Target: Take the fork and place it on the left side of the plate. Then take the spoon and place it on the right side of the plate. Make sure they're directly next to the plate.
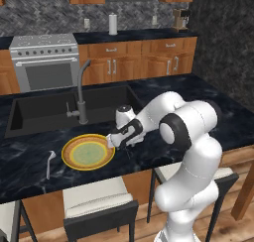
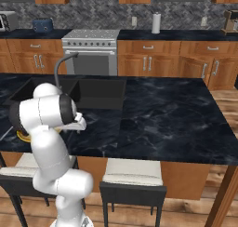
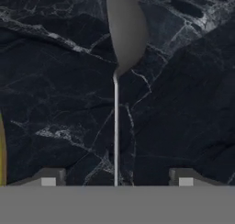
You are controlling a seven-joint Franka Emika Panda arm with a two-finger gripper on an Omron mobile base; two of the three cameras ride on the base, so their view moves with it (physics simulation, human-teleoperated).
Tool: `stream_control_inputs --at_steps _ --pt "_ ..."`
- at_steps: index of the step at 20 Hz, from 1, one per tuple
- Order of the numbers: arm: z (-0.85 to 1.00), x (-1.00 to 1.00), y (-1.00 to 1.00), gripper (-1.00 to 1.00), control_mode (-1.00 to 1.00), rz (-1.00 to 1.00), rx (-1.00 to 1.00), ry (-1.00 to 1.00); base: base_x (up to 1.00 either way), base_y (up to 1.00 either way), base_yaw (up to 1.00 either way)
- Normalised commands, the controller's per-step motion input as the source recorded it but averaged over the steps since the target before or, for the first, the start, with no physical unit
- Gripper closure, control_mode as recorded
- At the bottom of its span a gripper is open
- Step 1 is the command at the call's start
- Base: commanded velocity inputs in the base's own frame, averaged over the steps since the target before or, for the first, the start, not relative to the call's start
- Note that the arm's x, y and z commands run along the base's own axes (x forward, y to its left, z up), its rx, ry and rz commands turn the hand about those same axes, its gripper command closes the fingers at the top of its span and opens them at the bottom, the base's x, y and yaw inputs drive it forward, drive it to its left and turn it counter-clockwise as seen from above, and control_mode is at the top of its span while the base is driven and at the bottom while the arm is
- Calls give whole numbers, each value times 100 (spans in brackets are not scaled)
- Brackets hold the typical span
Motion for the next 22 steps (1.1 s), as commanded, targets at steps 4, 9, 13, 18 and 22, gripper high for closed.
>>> stream_control_inputs --at_steps 4,9,13,18,22 --pt "20 -29 -20 -100 -100 -5 1 -11 0 0 0" --pt "28 -33 -27 -100 -100 -7 0 -10 0 0 0" --pt "34 -42 -27 -100 -100 -7 0 -9 0 0 0" --pt "48 -43 -25 -100 -100 -4 0 -12 0 0 0" --pt "47 -44 -22 -100 -100 -3 0 -11 0 0 0"
